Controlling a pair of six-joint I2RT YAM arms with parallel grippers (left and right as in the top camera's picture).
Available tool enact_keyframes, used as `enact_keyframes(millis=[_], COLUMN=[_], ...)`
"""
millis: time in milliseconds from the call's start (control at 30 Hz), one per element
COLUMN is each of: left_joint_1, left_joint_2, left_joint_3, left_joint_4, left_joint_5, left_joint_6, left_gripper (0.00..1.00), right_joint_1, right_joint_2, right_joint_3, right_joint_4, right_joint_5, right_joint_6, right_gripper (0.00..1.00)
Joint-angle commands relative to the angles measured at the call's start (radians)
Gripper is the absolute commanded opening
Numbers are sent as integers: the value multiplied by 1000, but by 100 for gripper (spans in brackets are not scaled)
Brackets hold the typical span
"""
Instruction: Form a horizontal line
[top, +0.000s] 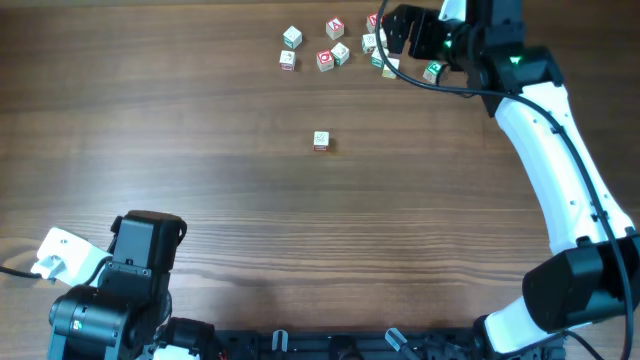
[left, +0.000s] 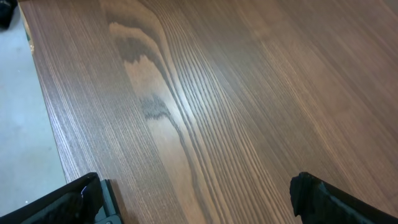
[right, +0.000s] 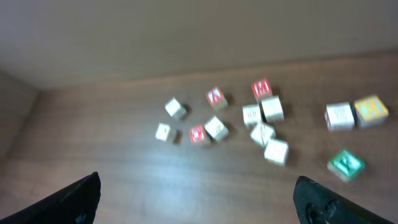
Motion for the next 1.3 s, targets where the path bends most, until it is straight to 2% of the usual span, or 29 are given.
enact_keyframes(millis=[0,167,233,567,900,1167,1267], left_joint_1=[8,8,8,8,8,8,8], left_joint_2=[-3,-3,-3,-3,-3,-3,-3], left_joint_3=[-2,-2,-2,-2,-2,-2,-2], left_joint_4=[-1,-1,-1,-1,-1,-1,-1], left_joint_5=[-6,-6,-6,-6,-6,-6,-6], left_joint_6=[-21,-21,-21,-21,-21,-21,-21], left_gripper=[100,100,100,100,100,100,100], right_joint_1=[5,5,5,5,22,92,95], right_joint_2=[10,10,10,64,412,650,705], right_joint_3=[22,22,27,47,372,408,408], right_joint_4=[60,180,188,225,114,293,339], right_joint_5=[16,16,16,46,38,54,98], right_joint_6=[69,122,161,162,153,159,262], right_gripper=[100,100,99,99,100,99,99])
